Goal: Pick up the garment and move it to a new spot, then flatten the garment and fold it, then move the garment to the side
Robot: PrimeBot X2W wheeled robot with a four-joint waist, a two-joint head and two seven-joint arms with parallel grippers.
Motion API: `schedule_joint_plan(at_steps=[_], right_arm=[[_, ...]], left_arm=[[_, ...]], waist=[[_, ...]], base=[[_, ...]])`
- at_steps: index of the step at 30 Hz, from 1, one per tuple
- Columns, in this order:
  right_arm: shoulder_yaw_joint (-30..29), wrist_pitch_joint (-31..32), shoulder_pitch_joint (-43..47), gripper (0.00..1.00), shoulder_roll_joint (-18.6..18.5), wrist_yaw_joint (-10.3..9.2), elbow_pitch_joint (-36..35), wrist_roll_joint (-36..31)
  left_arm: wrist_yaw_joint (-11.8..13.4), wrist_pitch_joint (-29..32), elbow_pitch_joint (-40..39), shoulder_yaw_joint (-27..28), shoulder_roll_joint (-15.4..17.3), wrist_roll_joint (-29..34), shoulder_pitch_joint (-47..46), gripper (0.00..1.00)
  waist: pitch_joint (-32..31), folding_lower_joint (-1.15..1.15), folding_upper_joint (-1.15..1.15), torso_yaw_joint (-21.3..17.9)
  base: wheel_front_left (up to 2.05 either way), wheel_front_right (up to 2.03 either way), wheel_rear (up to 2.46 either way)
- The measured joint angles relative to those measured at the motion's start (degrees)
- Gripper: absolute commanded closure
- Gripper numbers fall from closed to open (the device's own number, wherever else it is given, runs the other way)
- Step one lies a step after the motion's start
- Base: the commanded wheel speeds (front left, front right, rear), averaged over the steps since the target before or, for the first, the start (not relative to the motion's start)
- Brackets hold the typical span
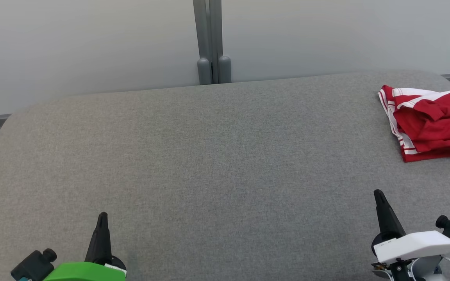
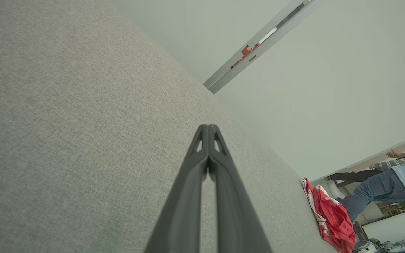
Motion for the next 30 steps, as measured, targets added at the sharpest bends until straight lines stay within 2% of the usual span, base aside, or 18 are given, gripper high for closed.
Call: schedule_joint_plan(at_steps=[30], right_arm=[[-2.5, 4.7, -3.5, 1.0, 0.6, 0.0, 2.1, 18.3]], left_arm=[[-1.9, 4.8, 2.5, 3.4, 0.2, -18.4, -4.4, 1.0]], waist=[[0.7, 0.0, 0.0, 0.2]], base=[[0.0, 0.0, 0.0]])
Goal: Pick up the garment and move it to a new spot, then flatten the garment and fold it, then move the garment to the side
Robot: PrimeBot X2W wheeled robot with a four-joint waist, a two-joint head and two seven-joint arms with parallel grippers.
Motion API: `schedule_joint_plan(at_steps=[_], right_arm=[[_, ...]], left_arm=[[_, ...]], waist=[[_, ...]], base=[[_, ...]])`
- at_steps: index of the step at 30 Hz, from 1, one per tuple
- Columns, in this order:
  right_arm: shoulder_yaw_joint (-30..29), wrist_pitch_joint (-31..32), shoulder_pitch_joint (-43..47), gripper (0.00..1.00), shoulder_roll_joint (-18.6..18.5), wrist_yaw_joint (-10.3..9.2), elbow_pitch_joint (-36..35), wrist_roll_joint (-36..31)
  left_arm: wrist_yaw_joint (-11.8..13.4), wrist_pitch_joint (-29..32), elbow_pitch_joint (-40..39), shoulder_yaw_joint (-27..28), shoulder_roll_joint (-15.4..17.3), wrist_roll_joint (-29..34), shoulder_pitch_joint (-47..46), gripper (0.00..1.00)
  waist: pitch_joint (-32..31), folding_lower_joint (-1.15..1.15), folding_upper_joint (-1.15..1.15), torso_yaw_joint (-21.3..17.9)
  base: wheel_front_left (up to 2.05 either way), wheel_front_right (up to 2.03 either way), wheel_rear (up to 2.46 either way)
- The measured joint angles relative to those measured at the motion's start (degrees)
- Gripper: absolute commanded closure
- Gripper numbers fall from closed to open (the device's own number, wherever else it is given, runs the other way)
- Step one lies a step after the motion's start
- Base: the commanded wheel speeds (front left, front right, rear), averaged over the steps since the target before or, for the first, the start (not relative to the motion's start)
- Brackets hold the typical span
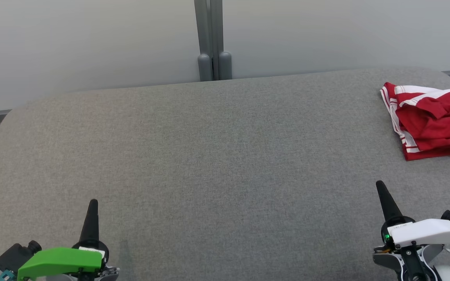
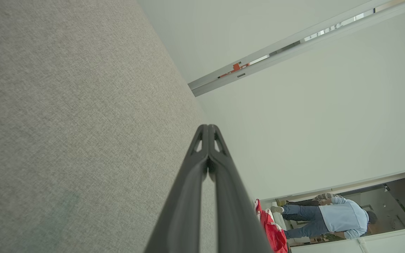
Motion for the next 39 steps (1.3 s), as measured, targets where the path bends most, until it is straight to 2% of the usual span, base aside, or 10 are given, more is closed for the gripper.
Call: schedule_joint_plan(at_steps=[39], right_arm=[[-2.9, 5.1, -3.4, 1.0, 0.9, -0.01, 2.0, 17.4]], left_arm=[[-1.8, 5.1, 2.4, 4.0, -0.1, -17.5, -4.4, 1.0]], waist=[[0.9, 0.0, 0.0, 0.3]], base=[[0.0, 0.0, 0.0]])
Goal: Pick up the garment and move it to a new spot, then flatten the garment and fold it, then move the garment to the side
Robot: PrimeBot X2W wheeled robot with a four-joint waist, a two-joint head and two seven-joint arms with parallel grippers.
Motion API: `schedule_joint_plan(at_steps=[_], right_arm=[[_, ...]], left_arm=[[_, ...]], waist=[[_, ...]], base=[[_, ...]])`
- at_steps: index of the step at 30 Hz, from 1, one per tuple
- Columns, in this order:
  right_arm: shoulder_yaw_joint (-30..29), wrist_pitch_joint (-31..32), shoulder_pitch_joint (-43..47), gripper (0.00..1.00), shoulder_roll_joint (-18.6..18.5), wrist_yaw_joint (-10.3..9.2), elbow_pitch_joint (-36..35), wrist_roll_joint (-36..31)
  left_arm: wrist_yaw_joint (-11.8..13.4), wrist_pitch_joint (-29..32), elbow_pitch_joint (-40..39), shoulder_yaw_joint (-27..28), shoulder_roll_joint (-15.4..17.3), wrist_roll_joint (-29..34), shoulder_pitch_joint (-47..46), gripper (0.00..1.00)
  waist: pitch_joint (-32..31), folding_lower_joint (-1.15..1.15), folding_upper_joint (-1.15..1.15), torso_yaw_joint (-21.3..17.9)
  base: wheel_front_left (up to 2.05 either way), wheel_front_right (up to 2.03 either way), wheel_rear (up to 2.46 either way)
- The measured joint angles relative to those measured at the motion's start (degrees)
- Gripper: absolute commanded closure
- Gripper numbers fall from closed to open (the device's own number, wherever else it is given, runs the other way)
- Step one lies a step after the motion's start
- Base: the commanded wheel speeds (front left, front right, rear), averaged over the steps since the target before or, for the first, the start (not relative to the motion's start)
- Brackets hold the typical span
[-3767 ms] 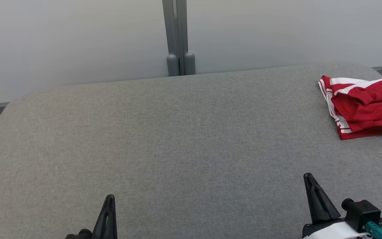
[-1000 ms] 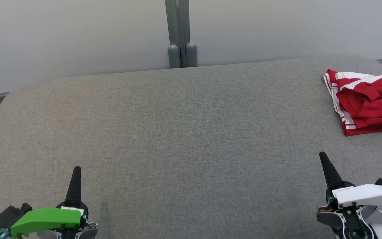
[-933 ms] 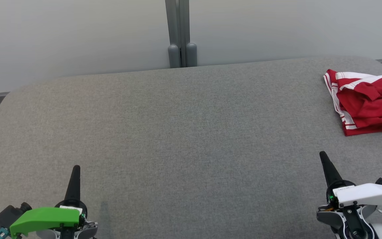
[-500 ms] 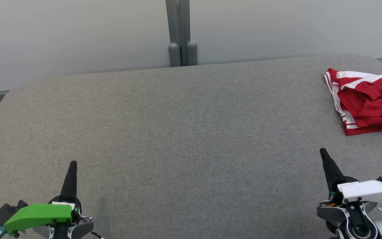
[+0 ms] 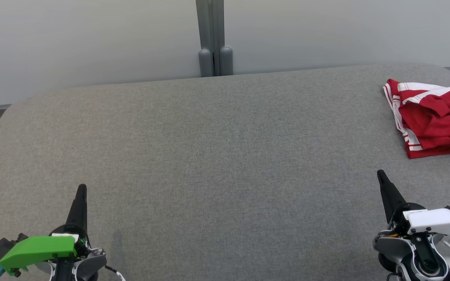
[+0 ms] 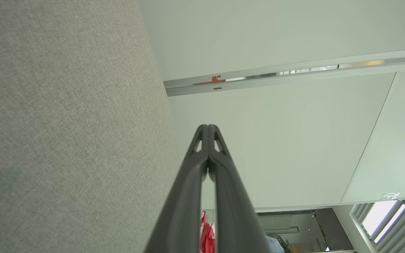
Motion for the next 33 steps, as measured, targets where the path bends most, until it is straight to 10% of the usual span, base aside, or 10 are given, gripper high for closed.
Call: schedule_joint_plan(at_steps=[33], right_arm=[[-1.3, 1.8, -1.1, 1.0, 0.5, 0.0, 0.6, 5.0]], left_arm=[[-0.5, 2.0, 0.8, 1.7, -0.3, -4.9, -1.4, 1.0]], waist=[[0.3, 0.0, 0.0, 0.1]], base=[[0.0, 0.0, 0.0]])
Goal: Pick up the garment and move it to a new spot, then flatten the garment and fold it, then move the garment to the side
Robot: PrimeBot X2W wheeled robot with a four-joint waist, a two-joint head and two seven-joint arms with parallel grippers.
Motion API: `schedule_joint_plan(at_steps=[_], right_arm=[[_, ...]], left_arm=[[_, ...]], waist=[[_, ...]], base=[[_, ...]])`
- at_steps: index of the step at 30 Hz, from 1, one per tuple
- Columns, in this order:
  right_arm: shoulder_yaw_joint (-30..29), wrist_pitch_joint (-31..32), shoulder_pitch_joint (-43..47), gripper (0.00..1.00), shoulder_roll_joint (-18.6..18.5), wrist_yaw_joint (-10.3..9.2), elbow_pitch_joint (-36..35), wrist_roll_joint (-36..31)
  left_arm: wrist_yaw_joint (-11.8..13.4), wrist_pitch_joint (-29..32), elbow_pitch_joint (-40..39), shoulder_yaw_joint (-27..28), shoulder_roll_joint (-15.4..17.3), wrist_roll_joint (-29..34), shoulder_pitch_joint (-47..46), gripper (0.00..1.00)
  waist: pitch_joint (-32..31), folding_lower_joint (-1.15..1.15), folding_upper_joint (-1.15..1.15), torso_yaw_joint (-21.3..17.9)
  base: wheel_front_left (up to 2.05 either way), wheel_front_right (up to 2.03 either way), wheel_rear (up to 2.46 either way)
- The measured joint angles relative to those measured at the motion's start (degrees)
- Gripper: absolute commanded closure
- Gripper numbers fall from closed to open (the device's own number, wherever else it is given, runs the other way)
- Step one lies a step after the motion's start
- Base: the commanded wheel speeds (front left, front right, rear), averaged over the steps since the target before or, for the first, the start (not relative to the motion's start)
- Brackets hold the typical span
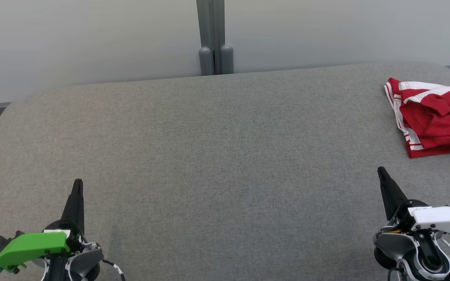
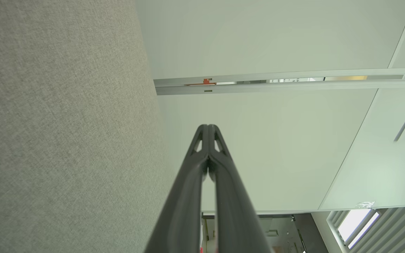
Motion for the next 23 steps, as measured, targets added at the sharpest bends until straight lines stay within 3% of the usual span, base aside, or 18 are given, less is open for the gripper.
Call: schedule_joint_plan(at_steps=[23], right_arm=[[-0.4, 0.3, 0.0, 1.0, 0.3, 0.0, 0.0, -0.3]], left_arm=[[0.0, 0.4, 0.0, 0.5, -0.3, 0.4, 0.0, 1.0]], waist=[[0.0, 0.0, 0.0, 0.0]], base=[[0.0, 0.0, 0.0]])
